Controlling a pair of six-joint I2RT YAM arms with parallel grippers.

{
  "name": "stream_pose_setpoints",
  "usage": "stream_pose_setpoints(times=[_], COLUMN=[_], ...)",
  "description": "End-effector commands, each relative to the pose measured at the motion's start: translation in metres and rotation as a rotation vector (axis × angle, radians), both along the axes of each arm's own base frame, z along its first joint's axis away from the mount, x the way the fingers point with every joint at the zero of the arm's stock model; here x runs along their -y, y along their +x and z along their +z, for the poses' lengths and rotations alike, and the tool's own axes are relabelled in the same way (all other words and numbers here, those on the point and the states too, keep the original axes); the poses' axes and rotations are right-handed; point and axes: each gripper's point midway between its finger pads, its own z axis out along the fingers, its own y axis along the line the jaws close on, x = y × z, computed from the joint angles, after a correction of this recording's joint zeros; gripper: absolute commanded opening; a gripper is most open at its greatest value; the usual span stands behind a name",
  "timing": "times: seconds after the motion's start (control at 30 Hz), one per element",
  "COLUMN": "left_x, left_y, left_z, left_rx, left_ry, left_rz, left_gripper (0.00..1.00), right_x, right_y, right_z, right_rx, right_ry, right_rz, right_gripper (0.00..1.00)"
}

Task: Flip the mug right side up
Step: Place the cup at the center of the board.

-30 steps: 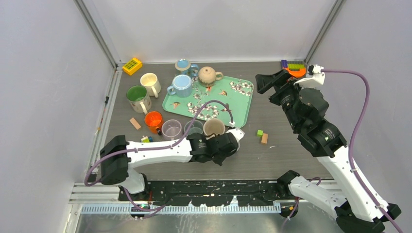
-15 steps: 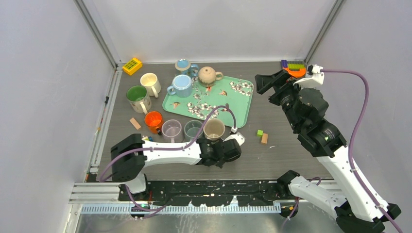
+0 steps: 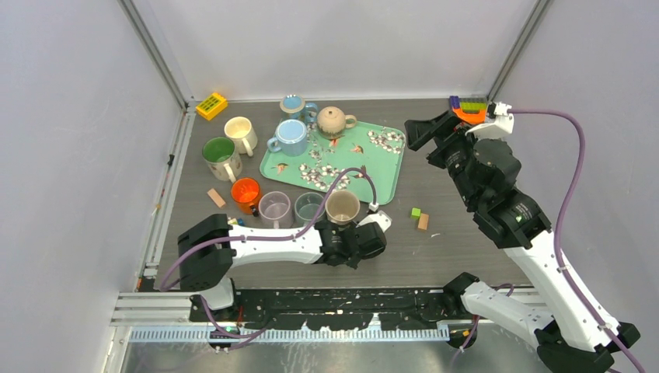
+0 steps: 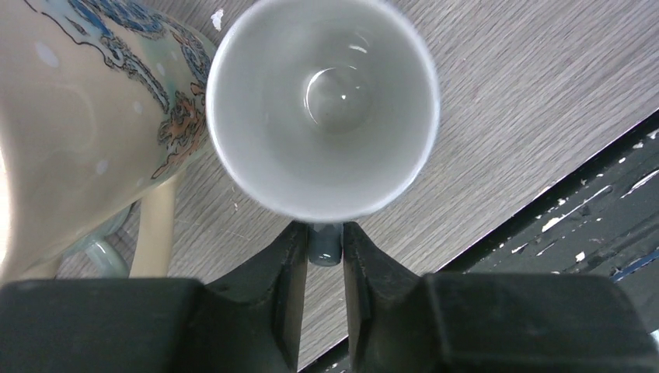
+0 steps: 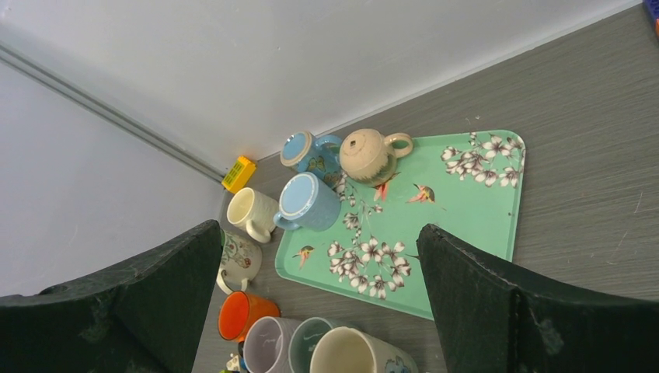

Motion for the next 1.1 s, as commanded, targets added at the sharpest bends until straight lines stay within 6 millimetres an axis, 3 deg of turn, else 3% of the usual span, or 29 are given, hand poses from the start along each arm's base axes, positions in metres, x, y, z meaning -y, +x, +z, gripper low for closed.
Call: stream_pose_setpoints(times=[0.0, 0.3, 0.63, 0.9, 1.07], left_x=[0.012, 0.01, -0.009, -0.053, -0.081], left_y=[0.006, 0.001, -0.005, 0.028, 0.056], left_z=[0.014, 0.044, 0.142, 0.171, 0.183], left_rx=[0.035, 0.024, 0.045, 0.058, 0.053], left_ry=[-0.065, -0.11, -0.342, -0.411, -0.472], left_rz=[0.022, 0.009, 0.039, 0.198, 0.299], left_gripper=[0.28, 0.43, 0.57, 0.67, 0.79], right_x=[-0.003, -0.009, -0.023, -0.053, -0.081], right_y=[0.0, 0.004, 0.014, 0.046, 0.087], right_z=[0.009, 0.004, -0.007, -0.027, -0.055], right_rx=[0.02, 0.005, -0.033, -0.11, -0.169], right_ry=[0.029, 0.025, -0.012, -0.141, -0.234], right_rz=[0.01, 0.025, 0.065, 0.137, 0.244], right_gripper=[1.0, 1.0, 1.0, 1.0, 1.0])
